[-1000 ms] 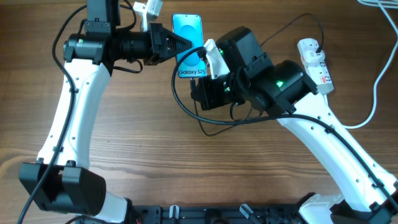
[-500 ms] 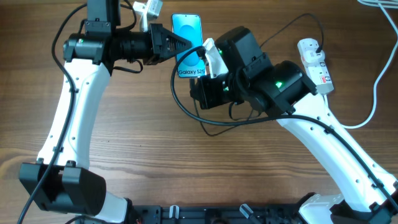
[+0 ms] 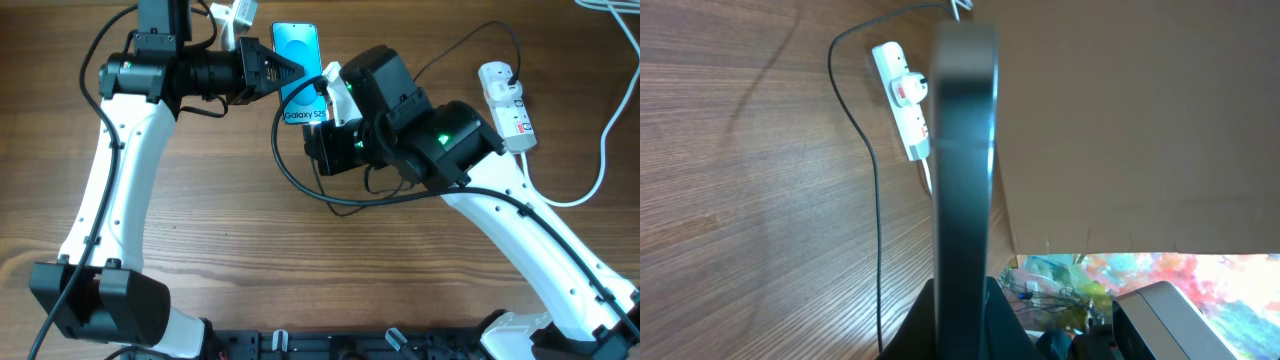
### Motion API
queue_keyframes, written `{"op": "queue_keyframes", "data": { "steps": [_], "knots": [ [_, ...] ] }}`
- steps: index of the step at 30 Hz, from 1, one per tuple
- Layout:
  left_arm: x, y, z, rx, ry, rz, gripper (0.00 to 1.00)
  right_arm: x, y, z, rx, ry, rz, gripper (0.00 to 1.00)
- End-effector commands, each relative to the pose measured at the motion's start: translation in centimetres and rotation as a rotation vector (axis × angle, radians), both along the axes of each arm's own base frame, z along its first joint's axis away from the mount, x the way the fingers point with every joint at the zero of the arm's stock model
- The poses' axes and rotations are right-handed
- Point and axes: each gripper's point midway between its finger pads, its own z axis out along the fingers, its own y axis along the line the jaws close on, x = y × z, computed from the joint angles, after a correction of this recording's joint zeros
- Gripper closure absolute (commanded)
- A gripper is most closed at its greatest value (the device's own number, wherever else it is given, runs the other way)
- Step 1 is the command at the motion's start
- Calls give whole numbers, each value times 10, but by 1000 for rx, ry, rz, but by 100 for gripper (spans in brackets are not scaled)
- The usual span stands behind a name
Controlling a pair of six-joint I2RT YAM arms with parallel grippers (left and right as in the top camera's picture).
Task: Plug charger to phone and switch on socket
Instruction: 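Push the USB-C plug up into the phone's port with the right gripper, then open the right gripper off the plug and raise it away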
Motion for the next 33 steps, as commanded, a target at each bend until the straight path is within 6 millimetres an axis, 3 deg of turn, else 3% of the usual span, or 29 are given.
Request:
{"op": "queue_keyframes", "data": {
  "steps": [1, 3, 5, 10, 15, 18, 24, 29, 33],
  "knots": [
    [-25, -18, 6, -71, 65, -94, 96, 41, -14, 30, -4, -195, -116, 95],
    [-25, -18, 6, -71, 61, -95, 96, 41, -13, 31, -1, -199, -116, 93],
    [-24, -18, 6, -71, 61, -94, 96, 40, -12, 31, 2, -194, -110, 81],
    [-20, -15, 2, -41, 56, -71, 96, 33, -7, 31, 27, -168, -77, 67],
    [-8, -7, -11, 44, 40, -1, 96, 28, -13, 27, 15, -128, -96, 44],
    [2, 5, -26, 144, 42, 73, 96, 26, -33, 26, -7, -92, -145, 34],
    [1, 14, -80, 283, 188, 100, 96, 42, -115, 9, -83, 40, -365, 30],
    [1, -14, -135, 331, 251, -26, 96, 54, -173, -2, -171, 59, -473, 23],
    [0, -47, -185, 364, 276, -128, 96, 65, -198, -7, -204, 62, -550, 20]
  ]
}}
